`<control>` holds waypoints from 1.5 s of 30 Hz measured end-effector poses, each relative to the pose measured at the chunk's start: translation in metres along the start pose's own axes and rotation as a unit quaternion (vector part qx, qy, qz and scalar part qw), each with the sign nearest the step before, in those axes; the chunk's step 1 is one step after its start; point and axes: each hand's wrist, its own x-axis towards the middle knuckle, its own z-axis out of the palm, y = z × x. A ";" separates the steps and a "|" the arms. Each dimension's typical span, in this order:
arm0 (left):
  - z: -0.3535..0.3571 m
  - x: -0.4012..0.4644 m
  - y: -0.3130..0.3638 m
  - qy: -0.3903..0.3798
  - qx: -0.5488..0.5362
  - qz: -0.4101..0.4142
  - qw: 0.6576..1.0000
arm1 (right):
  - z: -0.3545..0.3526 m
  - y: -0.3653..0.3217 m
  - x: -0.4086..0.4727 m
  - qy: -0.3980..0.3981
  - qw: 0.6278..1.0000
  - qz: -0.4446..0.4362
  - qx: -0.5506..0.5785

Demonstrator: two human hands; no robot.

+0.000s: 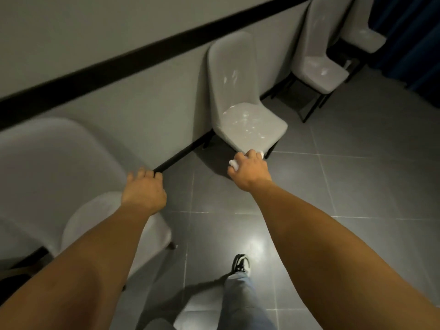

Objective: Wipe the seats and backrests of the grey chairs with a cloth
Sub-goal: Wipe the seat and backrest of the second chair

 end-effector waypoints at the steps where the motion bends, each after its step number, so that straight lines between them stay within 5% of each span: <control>1: -0.014 0.015 0.029 0.015 -0.009 0.005 1.000 | -0.009 0.023 0.016 -0.003 1.000 -0.005 -0.006; 8: -0.096 0.117 0.152 0.090 -0.023 0.059 0.994 | -0.051 0.128 0.108 -0.001 1.000 0.001 0.013; 17: -0.120 0.249 0.150 0.072 -0.036 0.008 0.997 | -0.080 0.150 0.231 -0.001 1.000 0.010 0.005; 28: -0.165 0.395 0.185 0.067 -0.032 0.040 0.996 | -0.123 0.180 0.371 0.025 0.999 0.024 0.010; 45: -0.142 0.469 0.347 0.020 -0.105 -0.214 0.971 | -0.090 0.333 0.543 -0.090 0.979 -0.185 -0.002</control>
